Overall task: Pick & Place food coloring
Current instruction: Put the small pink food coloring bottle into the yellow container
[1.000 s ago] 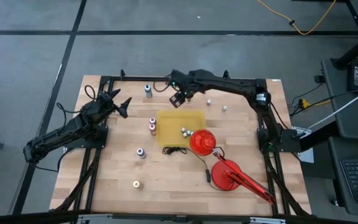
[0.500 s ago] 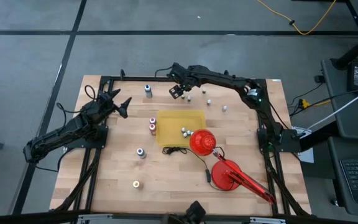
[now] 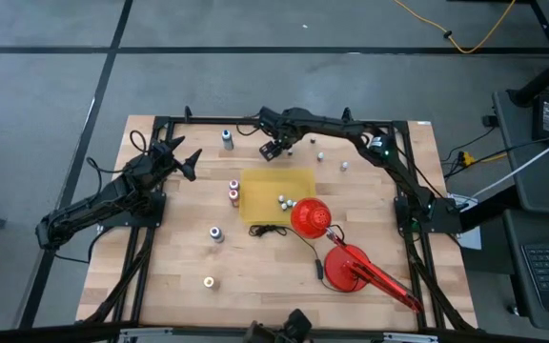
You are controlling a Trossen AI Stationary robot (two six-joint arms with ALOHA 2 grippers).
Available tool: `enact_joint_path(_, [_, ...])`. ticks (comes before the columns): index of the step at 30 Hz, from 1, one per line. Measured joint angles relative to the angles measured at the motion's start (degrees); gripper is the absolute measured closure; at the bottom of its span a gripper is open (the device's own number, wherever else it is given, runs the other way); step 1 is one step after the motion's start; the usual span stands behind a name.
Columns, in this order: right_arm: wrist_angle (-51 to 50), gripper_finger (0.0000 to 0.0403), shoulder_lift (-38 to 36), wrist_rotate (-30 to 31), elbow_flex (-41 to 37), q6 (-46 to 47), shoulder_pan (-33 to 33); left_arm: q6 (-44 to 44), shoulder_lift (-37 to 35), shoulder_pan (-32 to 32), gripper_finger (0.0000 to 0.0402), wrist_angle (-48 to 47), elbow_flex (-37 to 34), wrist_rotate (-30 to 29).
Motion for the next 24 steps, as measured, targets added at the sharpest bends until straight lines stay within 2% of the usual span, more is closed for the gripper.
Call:
enact_joint_path(6, [0.21,0.0184,0.28,-0.10,0.02,-1.10,0.02,0.00,-0.01,0.01,0.0038,0.00,0.00,0.00])
enact_joint_path(20, [0.18,0.0328,0.28,-0.21,0.02,-1.13,0.13,0.02,-0.01,0.02,0.0037,0.00,0.02,0.00])
enact_joint_path(24, [-0.94,0.0331,0.00,-0.86,0.02,-1.14,0.43,0.00,0.00,0.00,0.0038,0.00,0.01,0.00])
